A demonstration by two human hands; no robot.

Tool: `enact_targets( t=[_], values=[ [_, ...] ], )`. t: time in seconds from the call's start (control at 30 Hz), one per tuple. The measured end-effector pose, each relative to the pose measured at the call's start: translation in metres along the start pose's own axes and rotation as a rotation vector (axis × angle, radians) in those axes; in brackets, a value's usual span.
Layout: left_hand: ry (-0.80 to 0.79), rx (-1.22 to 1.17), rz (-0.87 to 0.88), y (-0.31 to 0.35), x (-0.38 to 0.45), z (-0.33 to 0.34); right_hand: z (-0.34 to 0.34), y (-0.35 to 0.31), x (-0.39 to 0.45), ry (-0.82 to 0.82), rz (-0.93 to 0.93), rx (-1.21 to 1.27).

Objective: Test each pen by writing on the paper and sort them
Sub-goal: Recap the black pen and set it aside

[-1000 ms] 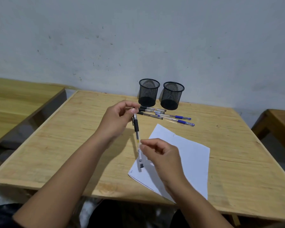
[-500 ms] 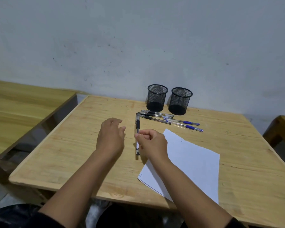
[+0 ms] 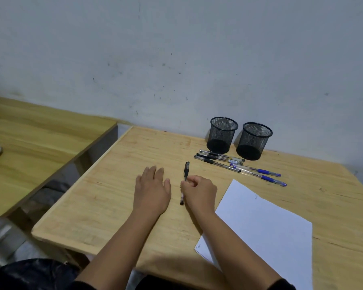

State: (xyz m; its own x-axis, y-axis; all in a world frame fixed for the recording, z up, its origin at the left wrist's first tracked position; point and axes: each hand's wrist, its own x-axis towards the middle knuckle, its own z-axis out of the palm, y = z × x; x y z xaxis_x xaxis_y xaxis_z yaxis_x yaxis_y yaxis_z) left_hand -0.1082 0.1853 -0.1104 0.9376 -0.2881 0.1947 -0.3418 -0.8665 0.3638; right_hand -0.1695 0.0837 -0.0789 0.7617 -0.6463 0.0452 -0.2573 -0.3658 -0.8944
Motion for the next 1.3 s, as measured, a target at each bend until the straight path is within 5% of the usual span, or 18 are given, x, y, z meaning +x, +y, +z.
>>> enact_targets(
  t=[0.33, 0.7, 0.93, 1.3],
  values=[
    [-0.018, -0.021, -0.007, 0.002, -0.001, -0.001, 0.000, 0.006, 0.012, -0.026, -0.153, -0.165],
    [0.128, -0.060, 0.198, 0.052, 0.017, -0.017, -0.048, -0.001, 0.031, 0.016, -0.568, -0.847],
    [0.091, 0.037, 0.386, 0.107, 0.032, -0.008, -0.082, 0.010, 0.049, 0.106, -0.547, -0.927],
    [-0.009, 0.153, 0.373, 0.121, 0.051, 0.015, -0.081, 0.037, 0.076, 0.097, -0.544, -0.914]
  ],
)
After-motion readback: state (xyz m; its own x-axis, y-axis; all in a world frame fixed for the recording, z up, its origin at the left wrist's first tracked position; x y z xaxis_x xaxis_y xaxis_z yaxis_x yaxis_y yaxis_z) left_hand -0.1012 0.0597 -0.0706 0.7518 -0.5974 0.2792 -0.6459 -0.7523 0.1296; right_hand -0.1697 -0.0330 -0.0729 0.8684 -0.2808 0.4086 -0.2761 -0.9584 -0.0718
